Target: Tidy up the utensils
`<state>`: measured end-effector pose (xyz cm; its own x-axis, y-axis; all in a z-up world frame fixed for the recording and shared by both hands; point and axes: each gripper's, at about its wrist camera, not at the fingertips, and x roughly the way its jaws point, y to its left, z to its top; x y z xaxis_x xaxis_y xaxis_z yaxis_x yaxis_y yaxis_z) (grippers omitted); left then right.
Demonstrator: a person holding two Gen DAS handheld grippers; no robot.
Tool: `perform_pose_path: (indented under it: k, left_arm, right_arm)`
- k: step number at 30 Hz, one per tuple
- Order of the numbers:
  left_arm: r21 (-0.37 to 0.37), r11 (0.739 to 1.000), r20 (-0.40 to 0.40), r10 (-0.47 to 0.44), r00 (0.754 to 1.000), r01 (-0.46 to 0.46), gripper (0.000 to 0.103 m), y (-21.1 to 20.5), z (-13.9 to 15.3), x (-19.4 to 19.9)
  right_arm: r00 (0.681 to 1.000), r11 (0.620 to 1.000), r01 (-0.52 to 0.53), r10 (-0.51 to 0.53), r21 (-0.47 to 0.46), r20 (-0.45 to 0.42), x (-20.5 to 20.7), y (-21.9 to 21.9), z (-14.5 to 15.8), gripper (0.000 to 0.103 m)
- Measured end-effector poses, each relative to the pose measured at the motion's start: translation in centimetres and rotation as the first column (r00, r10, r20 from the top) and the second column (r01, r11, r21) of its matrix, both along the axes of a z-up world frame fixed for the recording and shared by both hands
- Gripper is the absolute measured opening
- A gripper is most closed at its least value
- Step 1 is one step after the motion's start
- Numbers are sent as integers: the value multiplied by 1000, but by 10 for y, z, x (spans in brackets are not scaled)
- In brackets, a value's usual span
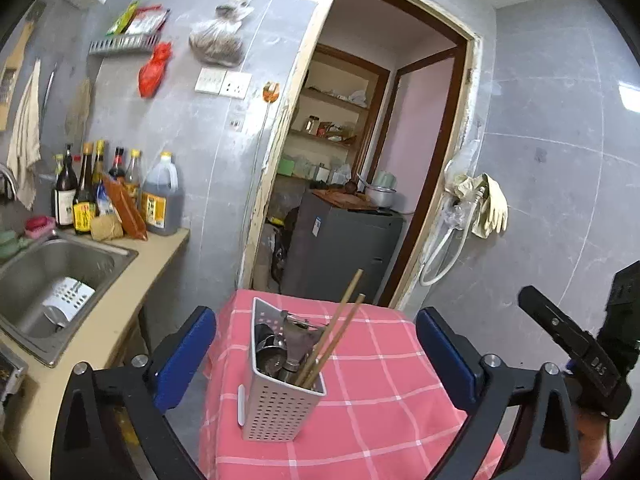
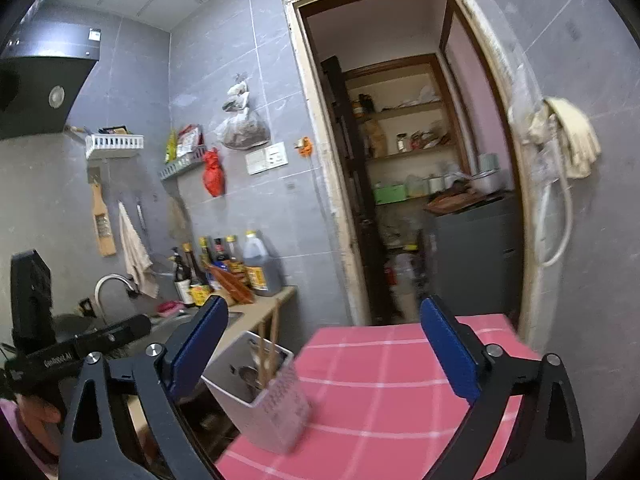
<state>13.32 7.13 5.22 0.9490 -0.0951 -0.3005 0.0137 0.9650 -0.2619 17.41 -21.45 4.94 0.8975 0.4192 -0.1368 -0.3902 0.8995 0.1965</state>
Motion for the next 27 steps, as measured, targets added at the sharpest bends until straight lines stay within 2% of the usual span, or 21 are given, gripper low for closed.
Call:
perform_pose_path:
  k: [2,8,17,27]
  left_arm:
    - [21,1000,6,-2,1000,1,103,-8,2,-8]
    - [82,997,-7,-12,1000,13,103,-26,-5,-32]
    - [86,996,-84,-3,996,10,103,-30,-29,-70]
    - [101,995,-95,24,995,-14,103,-37,-50,-101]
  right_arm:
    - [1000,1000,26,-26,-17,-3,-12,-7,2,102]
    - [993,992,115,-116,-54,-23,-46,-27,1,102]
    - [979,976,190,-197,-109,-59,-89,-46,-16,102]
    - [970,965,222,-233,-139,-71,-119,-51,-34,102]
